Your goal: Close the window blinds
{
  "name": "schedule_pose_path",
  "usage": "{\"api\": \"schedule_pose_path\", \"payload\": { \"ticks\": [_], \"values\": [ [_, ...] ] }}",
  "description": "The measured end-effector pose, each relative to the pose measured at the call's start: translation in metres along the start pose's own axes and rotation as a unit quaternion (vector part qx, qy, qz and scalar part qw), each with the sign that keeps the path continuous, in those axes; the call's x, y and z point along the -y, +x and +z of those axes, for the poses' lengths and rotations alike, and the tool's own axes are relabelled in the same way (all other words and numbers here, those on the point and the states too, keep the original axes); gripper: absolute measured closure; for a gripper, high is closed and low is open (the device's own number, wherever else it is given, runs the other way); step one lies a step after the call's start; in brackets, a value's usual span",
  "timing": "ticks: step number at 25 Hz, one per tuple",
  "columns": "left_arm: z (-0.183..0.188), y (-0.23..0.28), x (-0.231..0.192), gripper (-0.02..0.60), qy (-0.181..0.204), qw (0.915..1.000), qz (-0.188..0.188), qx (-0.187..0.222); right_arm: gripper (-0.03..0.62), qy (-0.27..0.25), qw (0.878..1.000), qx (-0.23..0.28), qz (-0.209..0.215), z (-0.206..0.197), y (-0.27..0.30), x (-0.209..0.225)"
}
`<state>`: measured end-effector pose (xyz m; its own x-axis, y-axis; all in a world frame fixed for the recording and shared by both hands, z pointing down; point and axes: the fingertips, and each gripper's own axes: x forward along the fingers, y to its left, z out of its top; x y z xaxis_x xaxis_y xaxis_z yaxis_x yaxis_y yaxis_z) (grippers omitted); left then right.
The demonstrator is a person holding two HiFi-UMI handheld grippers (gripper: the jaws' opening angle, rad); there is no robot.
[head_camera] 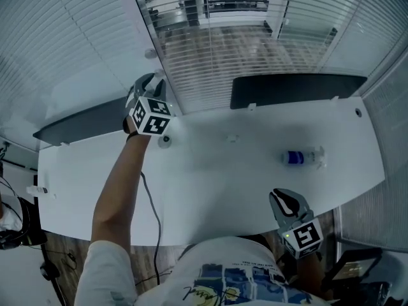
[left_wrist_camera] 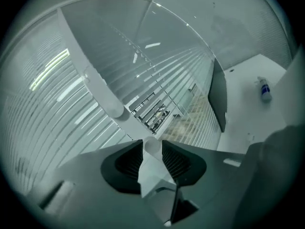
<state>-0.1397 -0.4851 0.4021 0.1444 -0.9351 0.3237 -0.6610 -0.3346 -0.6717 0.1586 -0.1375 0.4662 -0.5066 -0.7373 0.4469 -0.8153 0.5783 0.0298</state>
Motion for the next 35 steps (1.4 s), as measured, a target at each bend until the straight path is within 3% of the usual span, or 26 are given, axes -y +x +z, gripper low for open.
{"api": "schedule_pose_path", "payload": {
  "ticks": [8,16,18,20,22,24,26,30,33,35],
  "values": [
    [-0.005,0.019,0.007,0.437,0.119,0.9921,0.031,-0.026,0.565,-0.003,1.000,-0.012,0.007,-0.014,-0.001,0.009],
    [-0.006,0.030,0.003,0.440,0.152,0.9862,0.053,-0.037,0.565,0.010,1.000,-0.013,0.005,-0.015,0.002,0.020],
    [-0.007,0.029,0.002,0.442,0.135,0.9888,0.054,-0.031,0.565,0.014,1.000,-0.015,0.003,-0.015,0.002,0.019],
    [-0.008,0.027,-0.002,0.444,0.084,0.9949,0.050,-0.023,0.565,0.016,1.000,-0.015,0.004,-0.012,0.004,0.015],
    [-0.010,0.025,-0.006,0.445,-0.003,0.9990,0.042,-0.015,0.565,0.012,1.000,-0.016,0.005,-0.013,0.005,0.013],
    [-0.012,0.023,-0.009,0.446,-0.109,0.9934,0.035,-0.006,0.565,0.010,1.000,-0.017,0.005,-0.016,0.004,0.012],
    [-0.012,0.022,-0.012,0.448,-0.214,0.9763,0.029,0.006,0.565,0.016,1.000,-0.015,0.005,-0.014,0.005,0.011],
    [-0.012,0.024,-0.010,0.449,-0.380,0.9243,0.012,0.030,0.565,0.010,1.000,-0.016,0.004,-0.018,0.003,0.019],
    [-0.015,0.024,-0.011,0.449,-0.474,0.8793,-0.001,0.048,0.565,0.010,1.000,-0.016,0.003,-0.018,0.004,0.018],
    [-0.016,0.025,-0.011,0.449,-0.539,0.8397,-0.018,0.065,0.565,0.009,1.000,-0.015,0.004,-0.018,0.004,0.017]
  ]
}}
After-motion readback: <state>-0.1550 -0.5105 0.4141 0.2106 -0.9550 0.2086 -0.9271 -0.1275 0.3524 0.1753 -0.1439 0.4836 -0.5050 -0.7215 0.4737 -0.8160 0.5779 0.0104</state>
